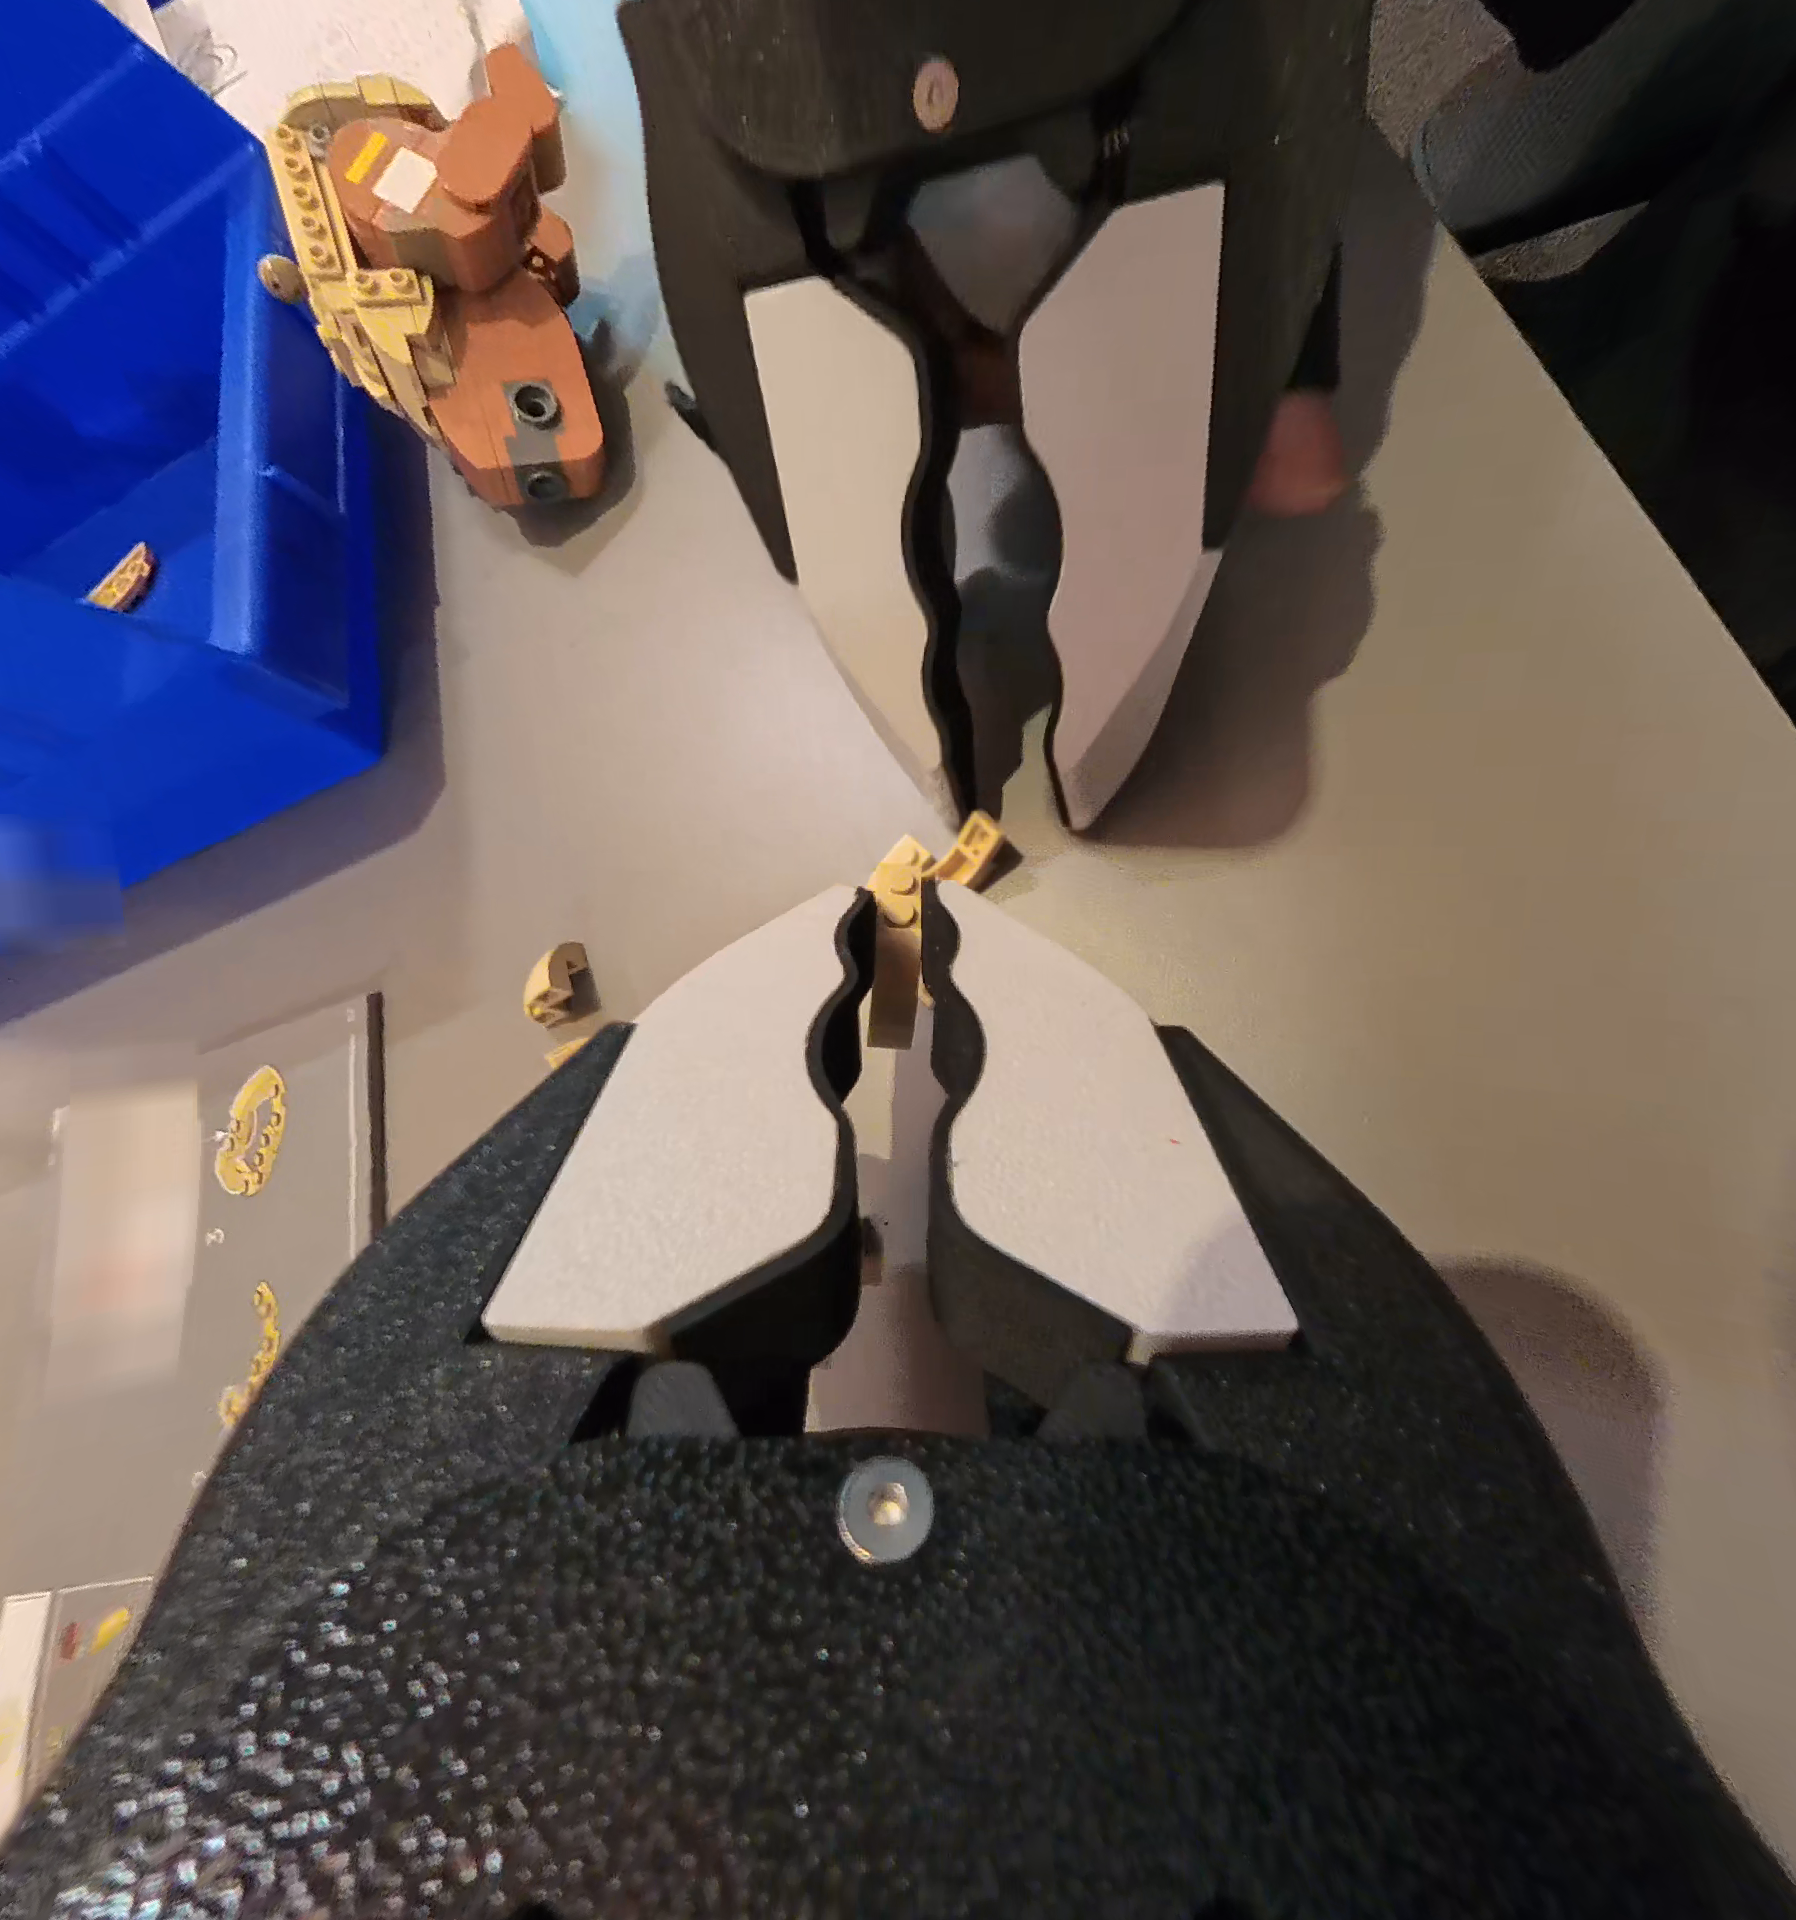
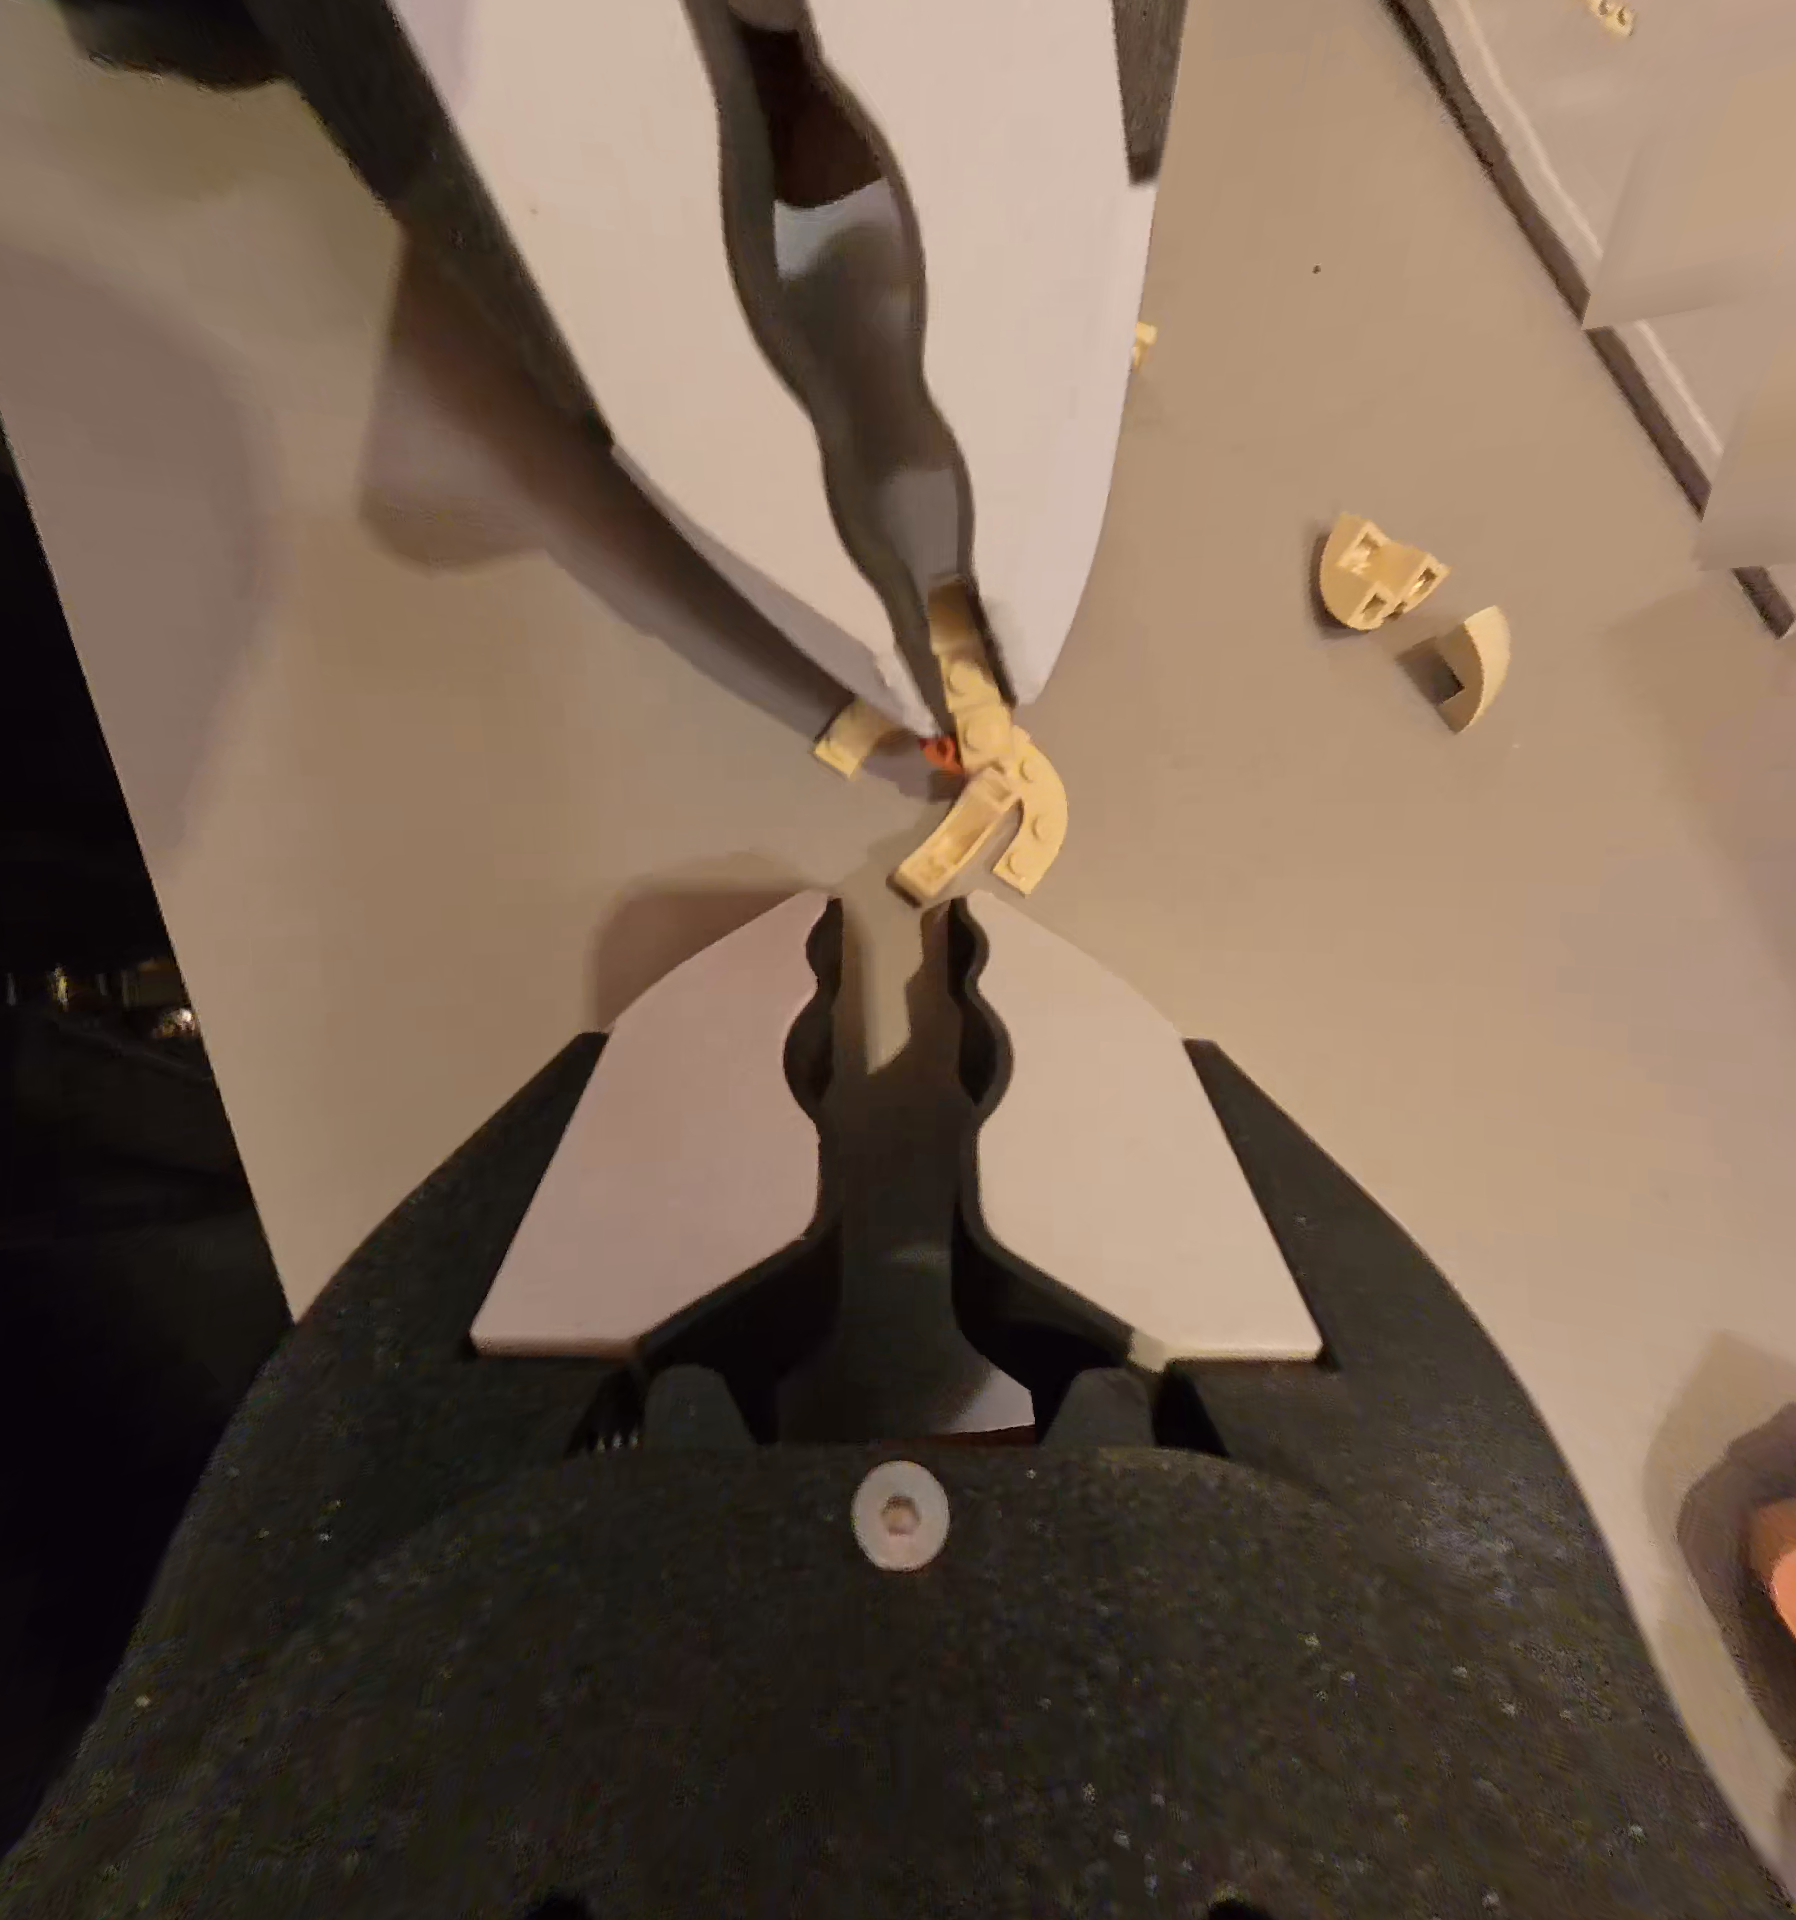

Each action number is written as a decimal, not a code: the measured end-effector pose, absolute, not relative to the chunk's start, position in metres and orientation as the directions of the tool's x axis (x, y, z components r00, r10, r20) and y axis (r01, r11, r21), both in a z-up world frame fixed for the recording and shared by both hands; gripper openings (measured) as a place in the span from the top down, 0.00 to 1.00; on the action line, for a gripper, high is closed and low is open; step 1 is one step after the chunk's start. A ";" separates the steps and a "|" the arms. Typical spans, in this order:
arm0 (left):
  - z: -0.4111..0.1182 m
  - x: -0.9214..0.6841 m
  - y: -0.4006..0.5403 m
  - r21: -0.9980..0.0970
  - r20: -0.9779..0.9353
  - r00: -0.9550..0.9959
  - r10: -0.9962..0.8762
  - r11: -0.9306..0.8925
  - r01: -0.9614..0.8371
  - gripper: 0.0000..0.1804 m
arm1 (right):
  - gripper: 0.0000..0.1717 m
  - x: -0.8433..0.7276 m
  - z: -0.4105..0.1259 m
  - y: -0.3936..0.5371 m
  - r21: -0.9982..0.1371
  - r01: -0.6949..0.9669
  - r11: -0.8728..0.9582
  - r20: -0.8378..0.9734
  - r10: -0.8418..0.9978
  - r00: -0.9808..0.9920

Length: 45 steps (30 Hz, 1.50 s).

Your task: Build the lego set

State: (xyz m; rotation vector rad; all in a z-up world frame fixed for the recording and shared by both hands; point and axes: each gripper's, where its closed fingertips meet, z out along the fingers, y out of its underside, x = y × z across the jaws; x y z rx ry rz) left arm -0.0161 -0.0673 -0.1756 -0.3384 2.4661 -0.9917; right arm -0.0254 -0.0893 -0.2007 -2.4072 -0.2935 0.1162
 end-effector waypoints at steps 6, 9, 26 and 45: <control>-0.187 -0.015 -0.065 -0.637 -0.362 -0.865 -0.347 0.770 -0.042 0.96 | 1.00 -0.022 -0.201 -0.078 -0.658 0.184 -0.730 0.042 0.209 0.977; -0.188 -0.016 -0.063 -0.638 -0.347 -0.870 -0.350 0.768 -0.055 0.96 | 1.00 -0.019 -0.198 -0.075 -0.678 0.189 -0.711 0.051 0.211 0.976; -0.178 -0.006 -0.055 -0.682 -0.323 -0.842 -0.433 0.723 -0.111 0.96 | 0.88 0.003 -0.200 -0.076 -0.664 0.157 -0.731 0.087 0.133 0.987; -0.189 -0.011 -0.060 -0.711 -0.122 -0.853 -0.508 0.644 -0.281 0.96 | 0.90 -0.002 -0.201 -0.067 -0.681 0.253 -0.687 0.020 0.328 0.944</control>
